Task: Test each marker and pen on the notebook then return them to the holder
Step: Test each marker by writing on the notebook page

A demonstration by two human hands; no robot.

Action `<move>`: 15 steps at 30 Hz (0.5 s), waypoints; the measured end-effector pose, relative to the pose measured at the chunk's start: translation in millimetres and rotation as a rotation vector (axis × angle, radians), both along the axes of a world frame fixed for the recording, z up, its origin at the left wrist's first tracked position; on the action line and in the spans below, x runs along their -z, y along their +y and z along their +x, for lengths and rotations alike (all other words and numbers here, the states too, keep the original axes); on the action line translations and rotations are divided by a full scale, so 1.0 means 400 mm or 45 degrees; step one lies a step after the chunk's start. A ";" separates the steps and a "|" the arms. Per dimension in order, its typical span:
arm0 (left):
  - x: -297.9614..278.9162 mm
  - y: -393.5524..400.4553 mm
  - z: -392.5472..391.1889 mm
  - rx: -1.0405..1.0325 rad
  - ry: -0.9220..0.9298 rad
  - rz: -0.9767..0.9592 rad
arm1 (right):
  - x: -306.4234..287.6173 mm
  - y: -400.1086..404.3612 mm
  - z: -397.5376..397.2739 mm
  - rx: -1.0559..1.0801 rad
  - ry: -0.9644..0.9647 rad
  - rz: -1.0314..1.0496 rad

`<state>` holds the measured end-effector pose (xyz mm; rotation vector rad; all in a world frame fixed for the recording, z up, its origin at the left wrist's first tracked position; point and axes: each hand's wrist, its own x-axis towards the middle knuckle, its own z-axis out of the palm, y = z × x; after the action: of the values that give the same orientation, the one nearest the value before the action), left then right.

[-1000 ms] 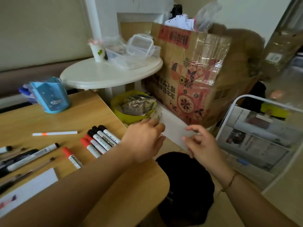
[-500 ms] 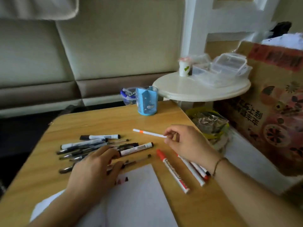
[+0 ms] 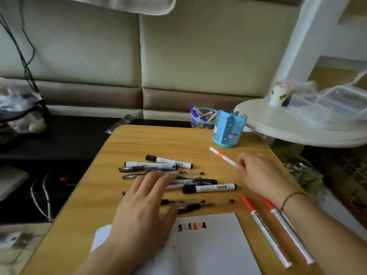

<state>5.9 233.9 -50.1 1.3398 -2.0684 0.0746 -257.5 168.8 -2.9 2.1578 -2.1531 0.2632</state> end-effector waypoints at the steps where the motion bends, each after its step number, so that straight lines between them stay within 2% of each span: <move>1: -0.005 0.002 -0.003 -0.014 -0.045 -0.061 | -0.015 0.040 0.014 -0.094 -0.094 -0.025; 5: -0.020 0.017 -0.030 0.075 -0.140 -0.318 | -0.028 0.208 0.080 -0.601 -0.785 0.005; 6: -0.015 0.020 -0.037 0.150 -0.132 -0.355 | -0.019 0.238 0.092 -0.610 -1.001 -0.088; 8: -0.012 0.032 -0.041 0.269 -0.119 -0.281 | 0.008 0.269 0.104 -0.507 -1.468 -0.263; 10: -0.015 0.042 -0.045 0.360 -0.117 -0.164 | 0.040 0.278 0.108 -0.397 -1.856 -0.224; 12: -0.014 0.054 -0.050 0.514 -0.147 -0.016 | 0.073 0.276 0.117 -0.421 -1.984 -0.014; 15: -0.014 0.064 -0.058 0.657 -0.218 0.057 | 0.093 0.285 0.151 -0.527 -1.894 0.272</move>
<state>-17.2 259.7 -44.4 0.8094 -2.5109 -0.0855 -197.2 283.0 -40.0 2.8936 -2.0209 2.3675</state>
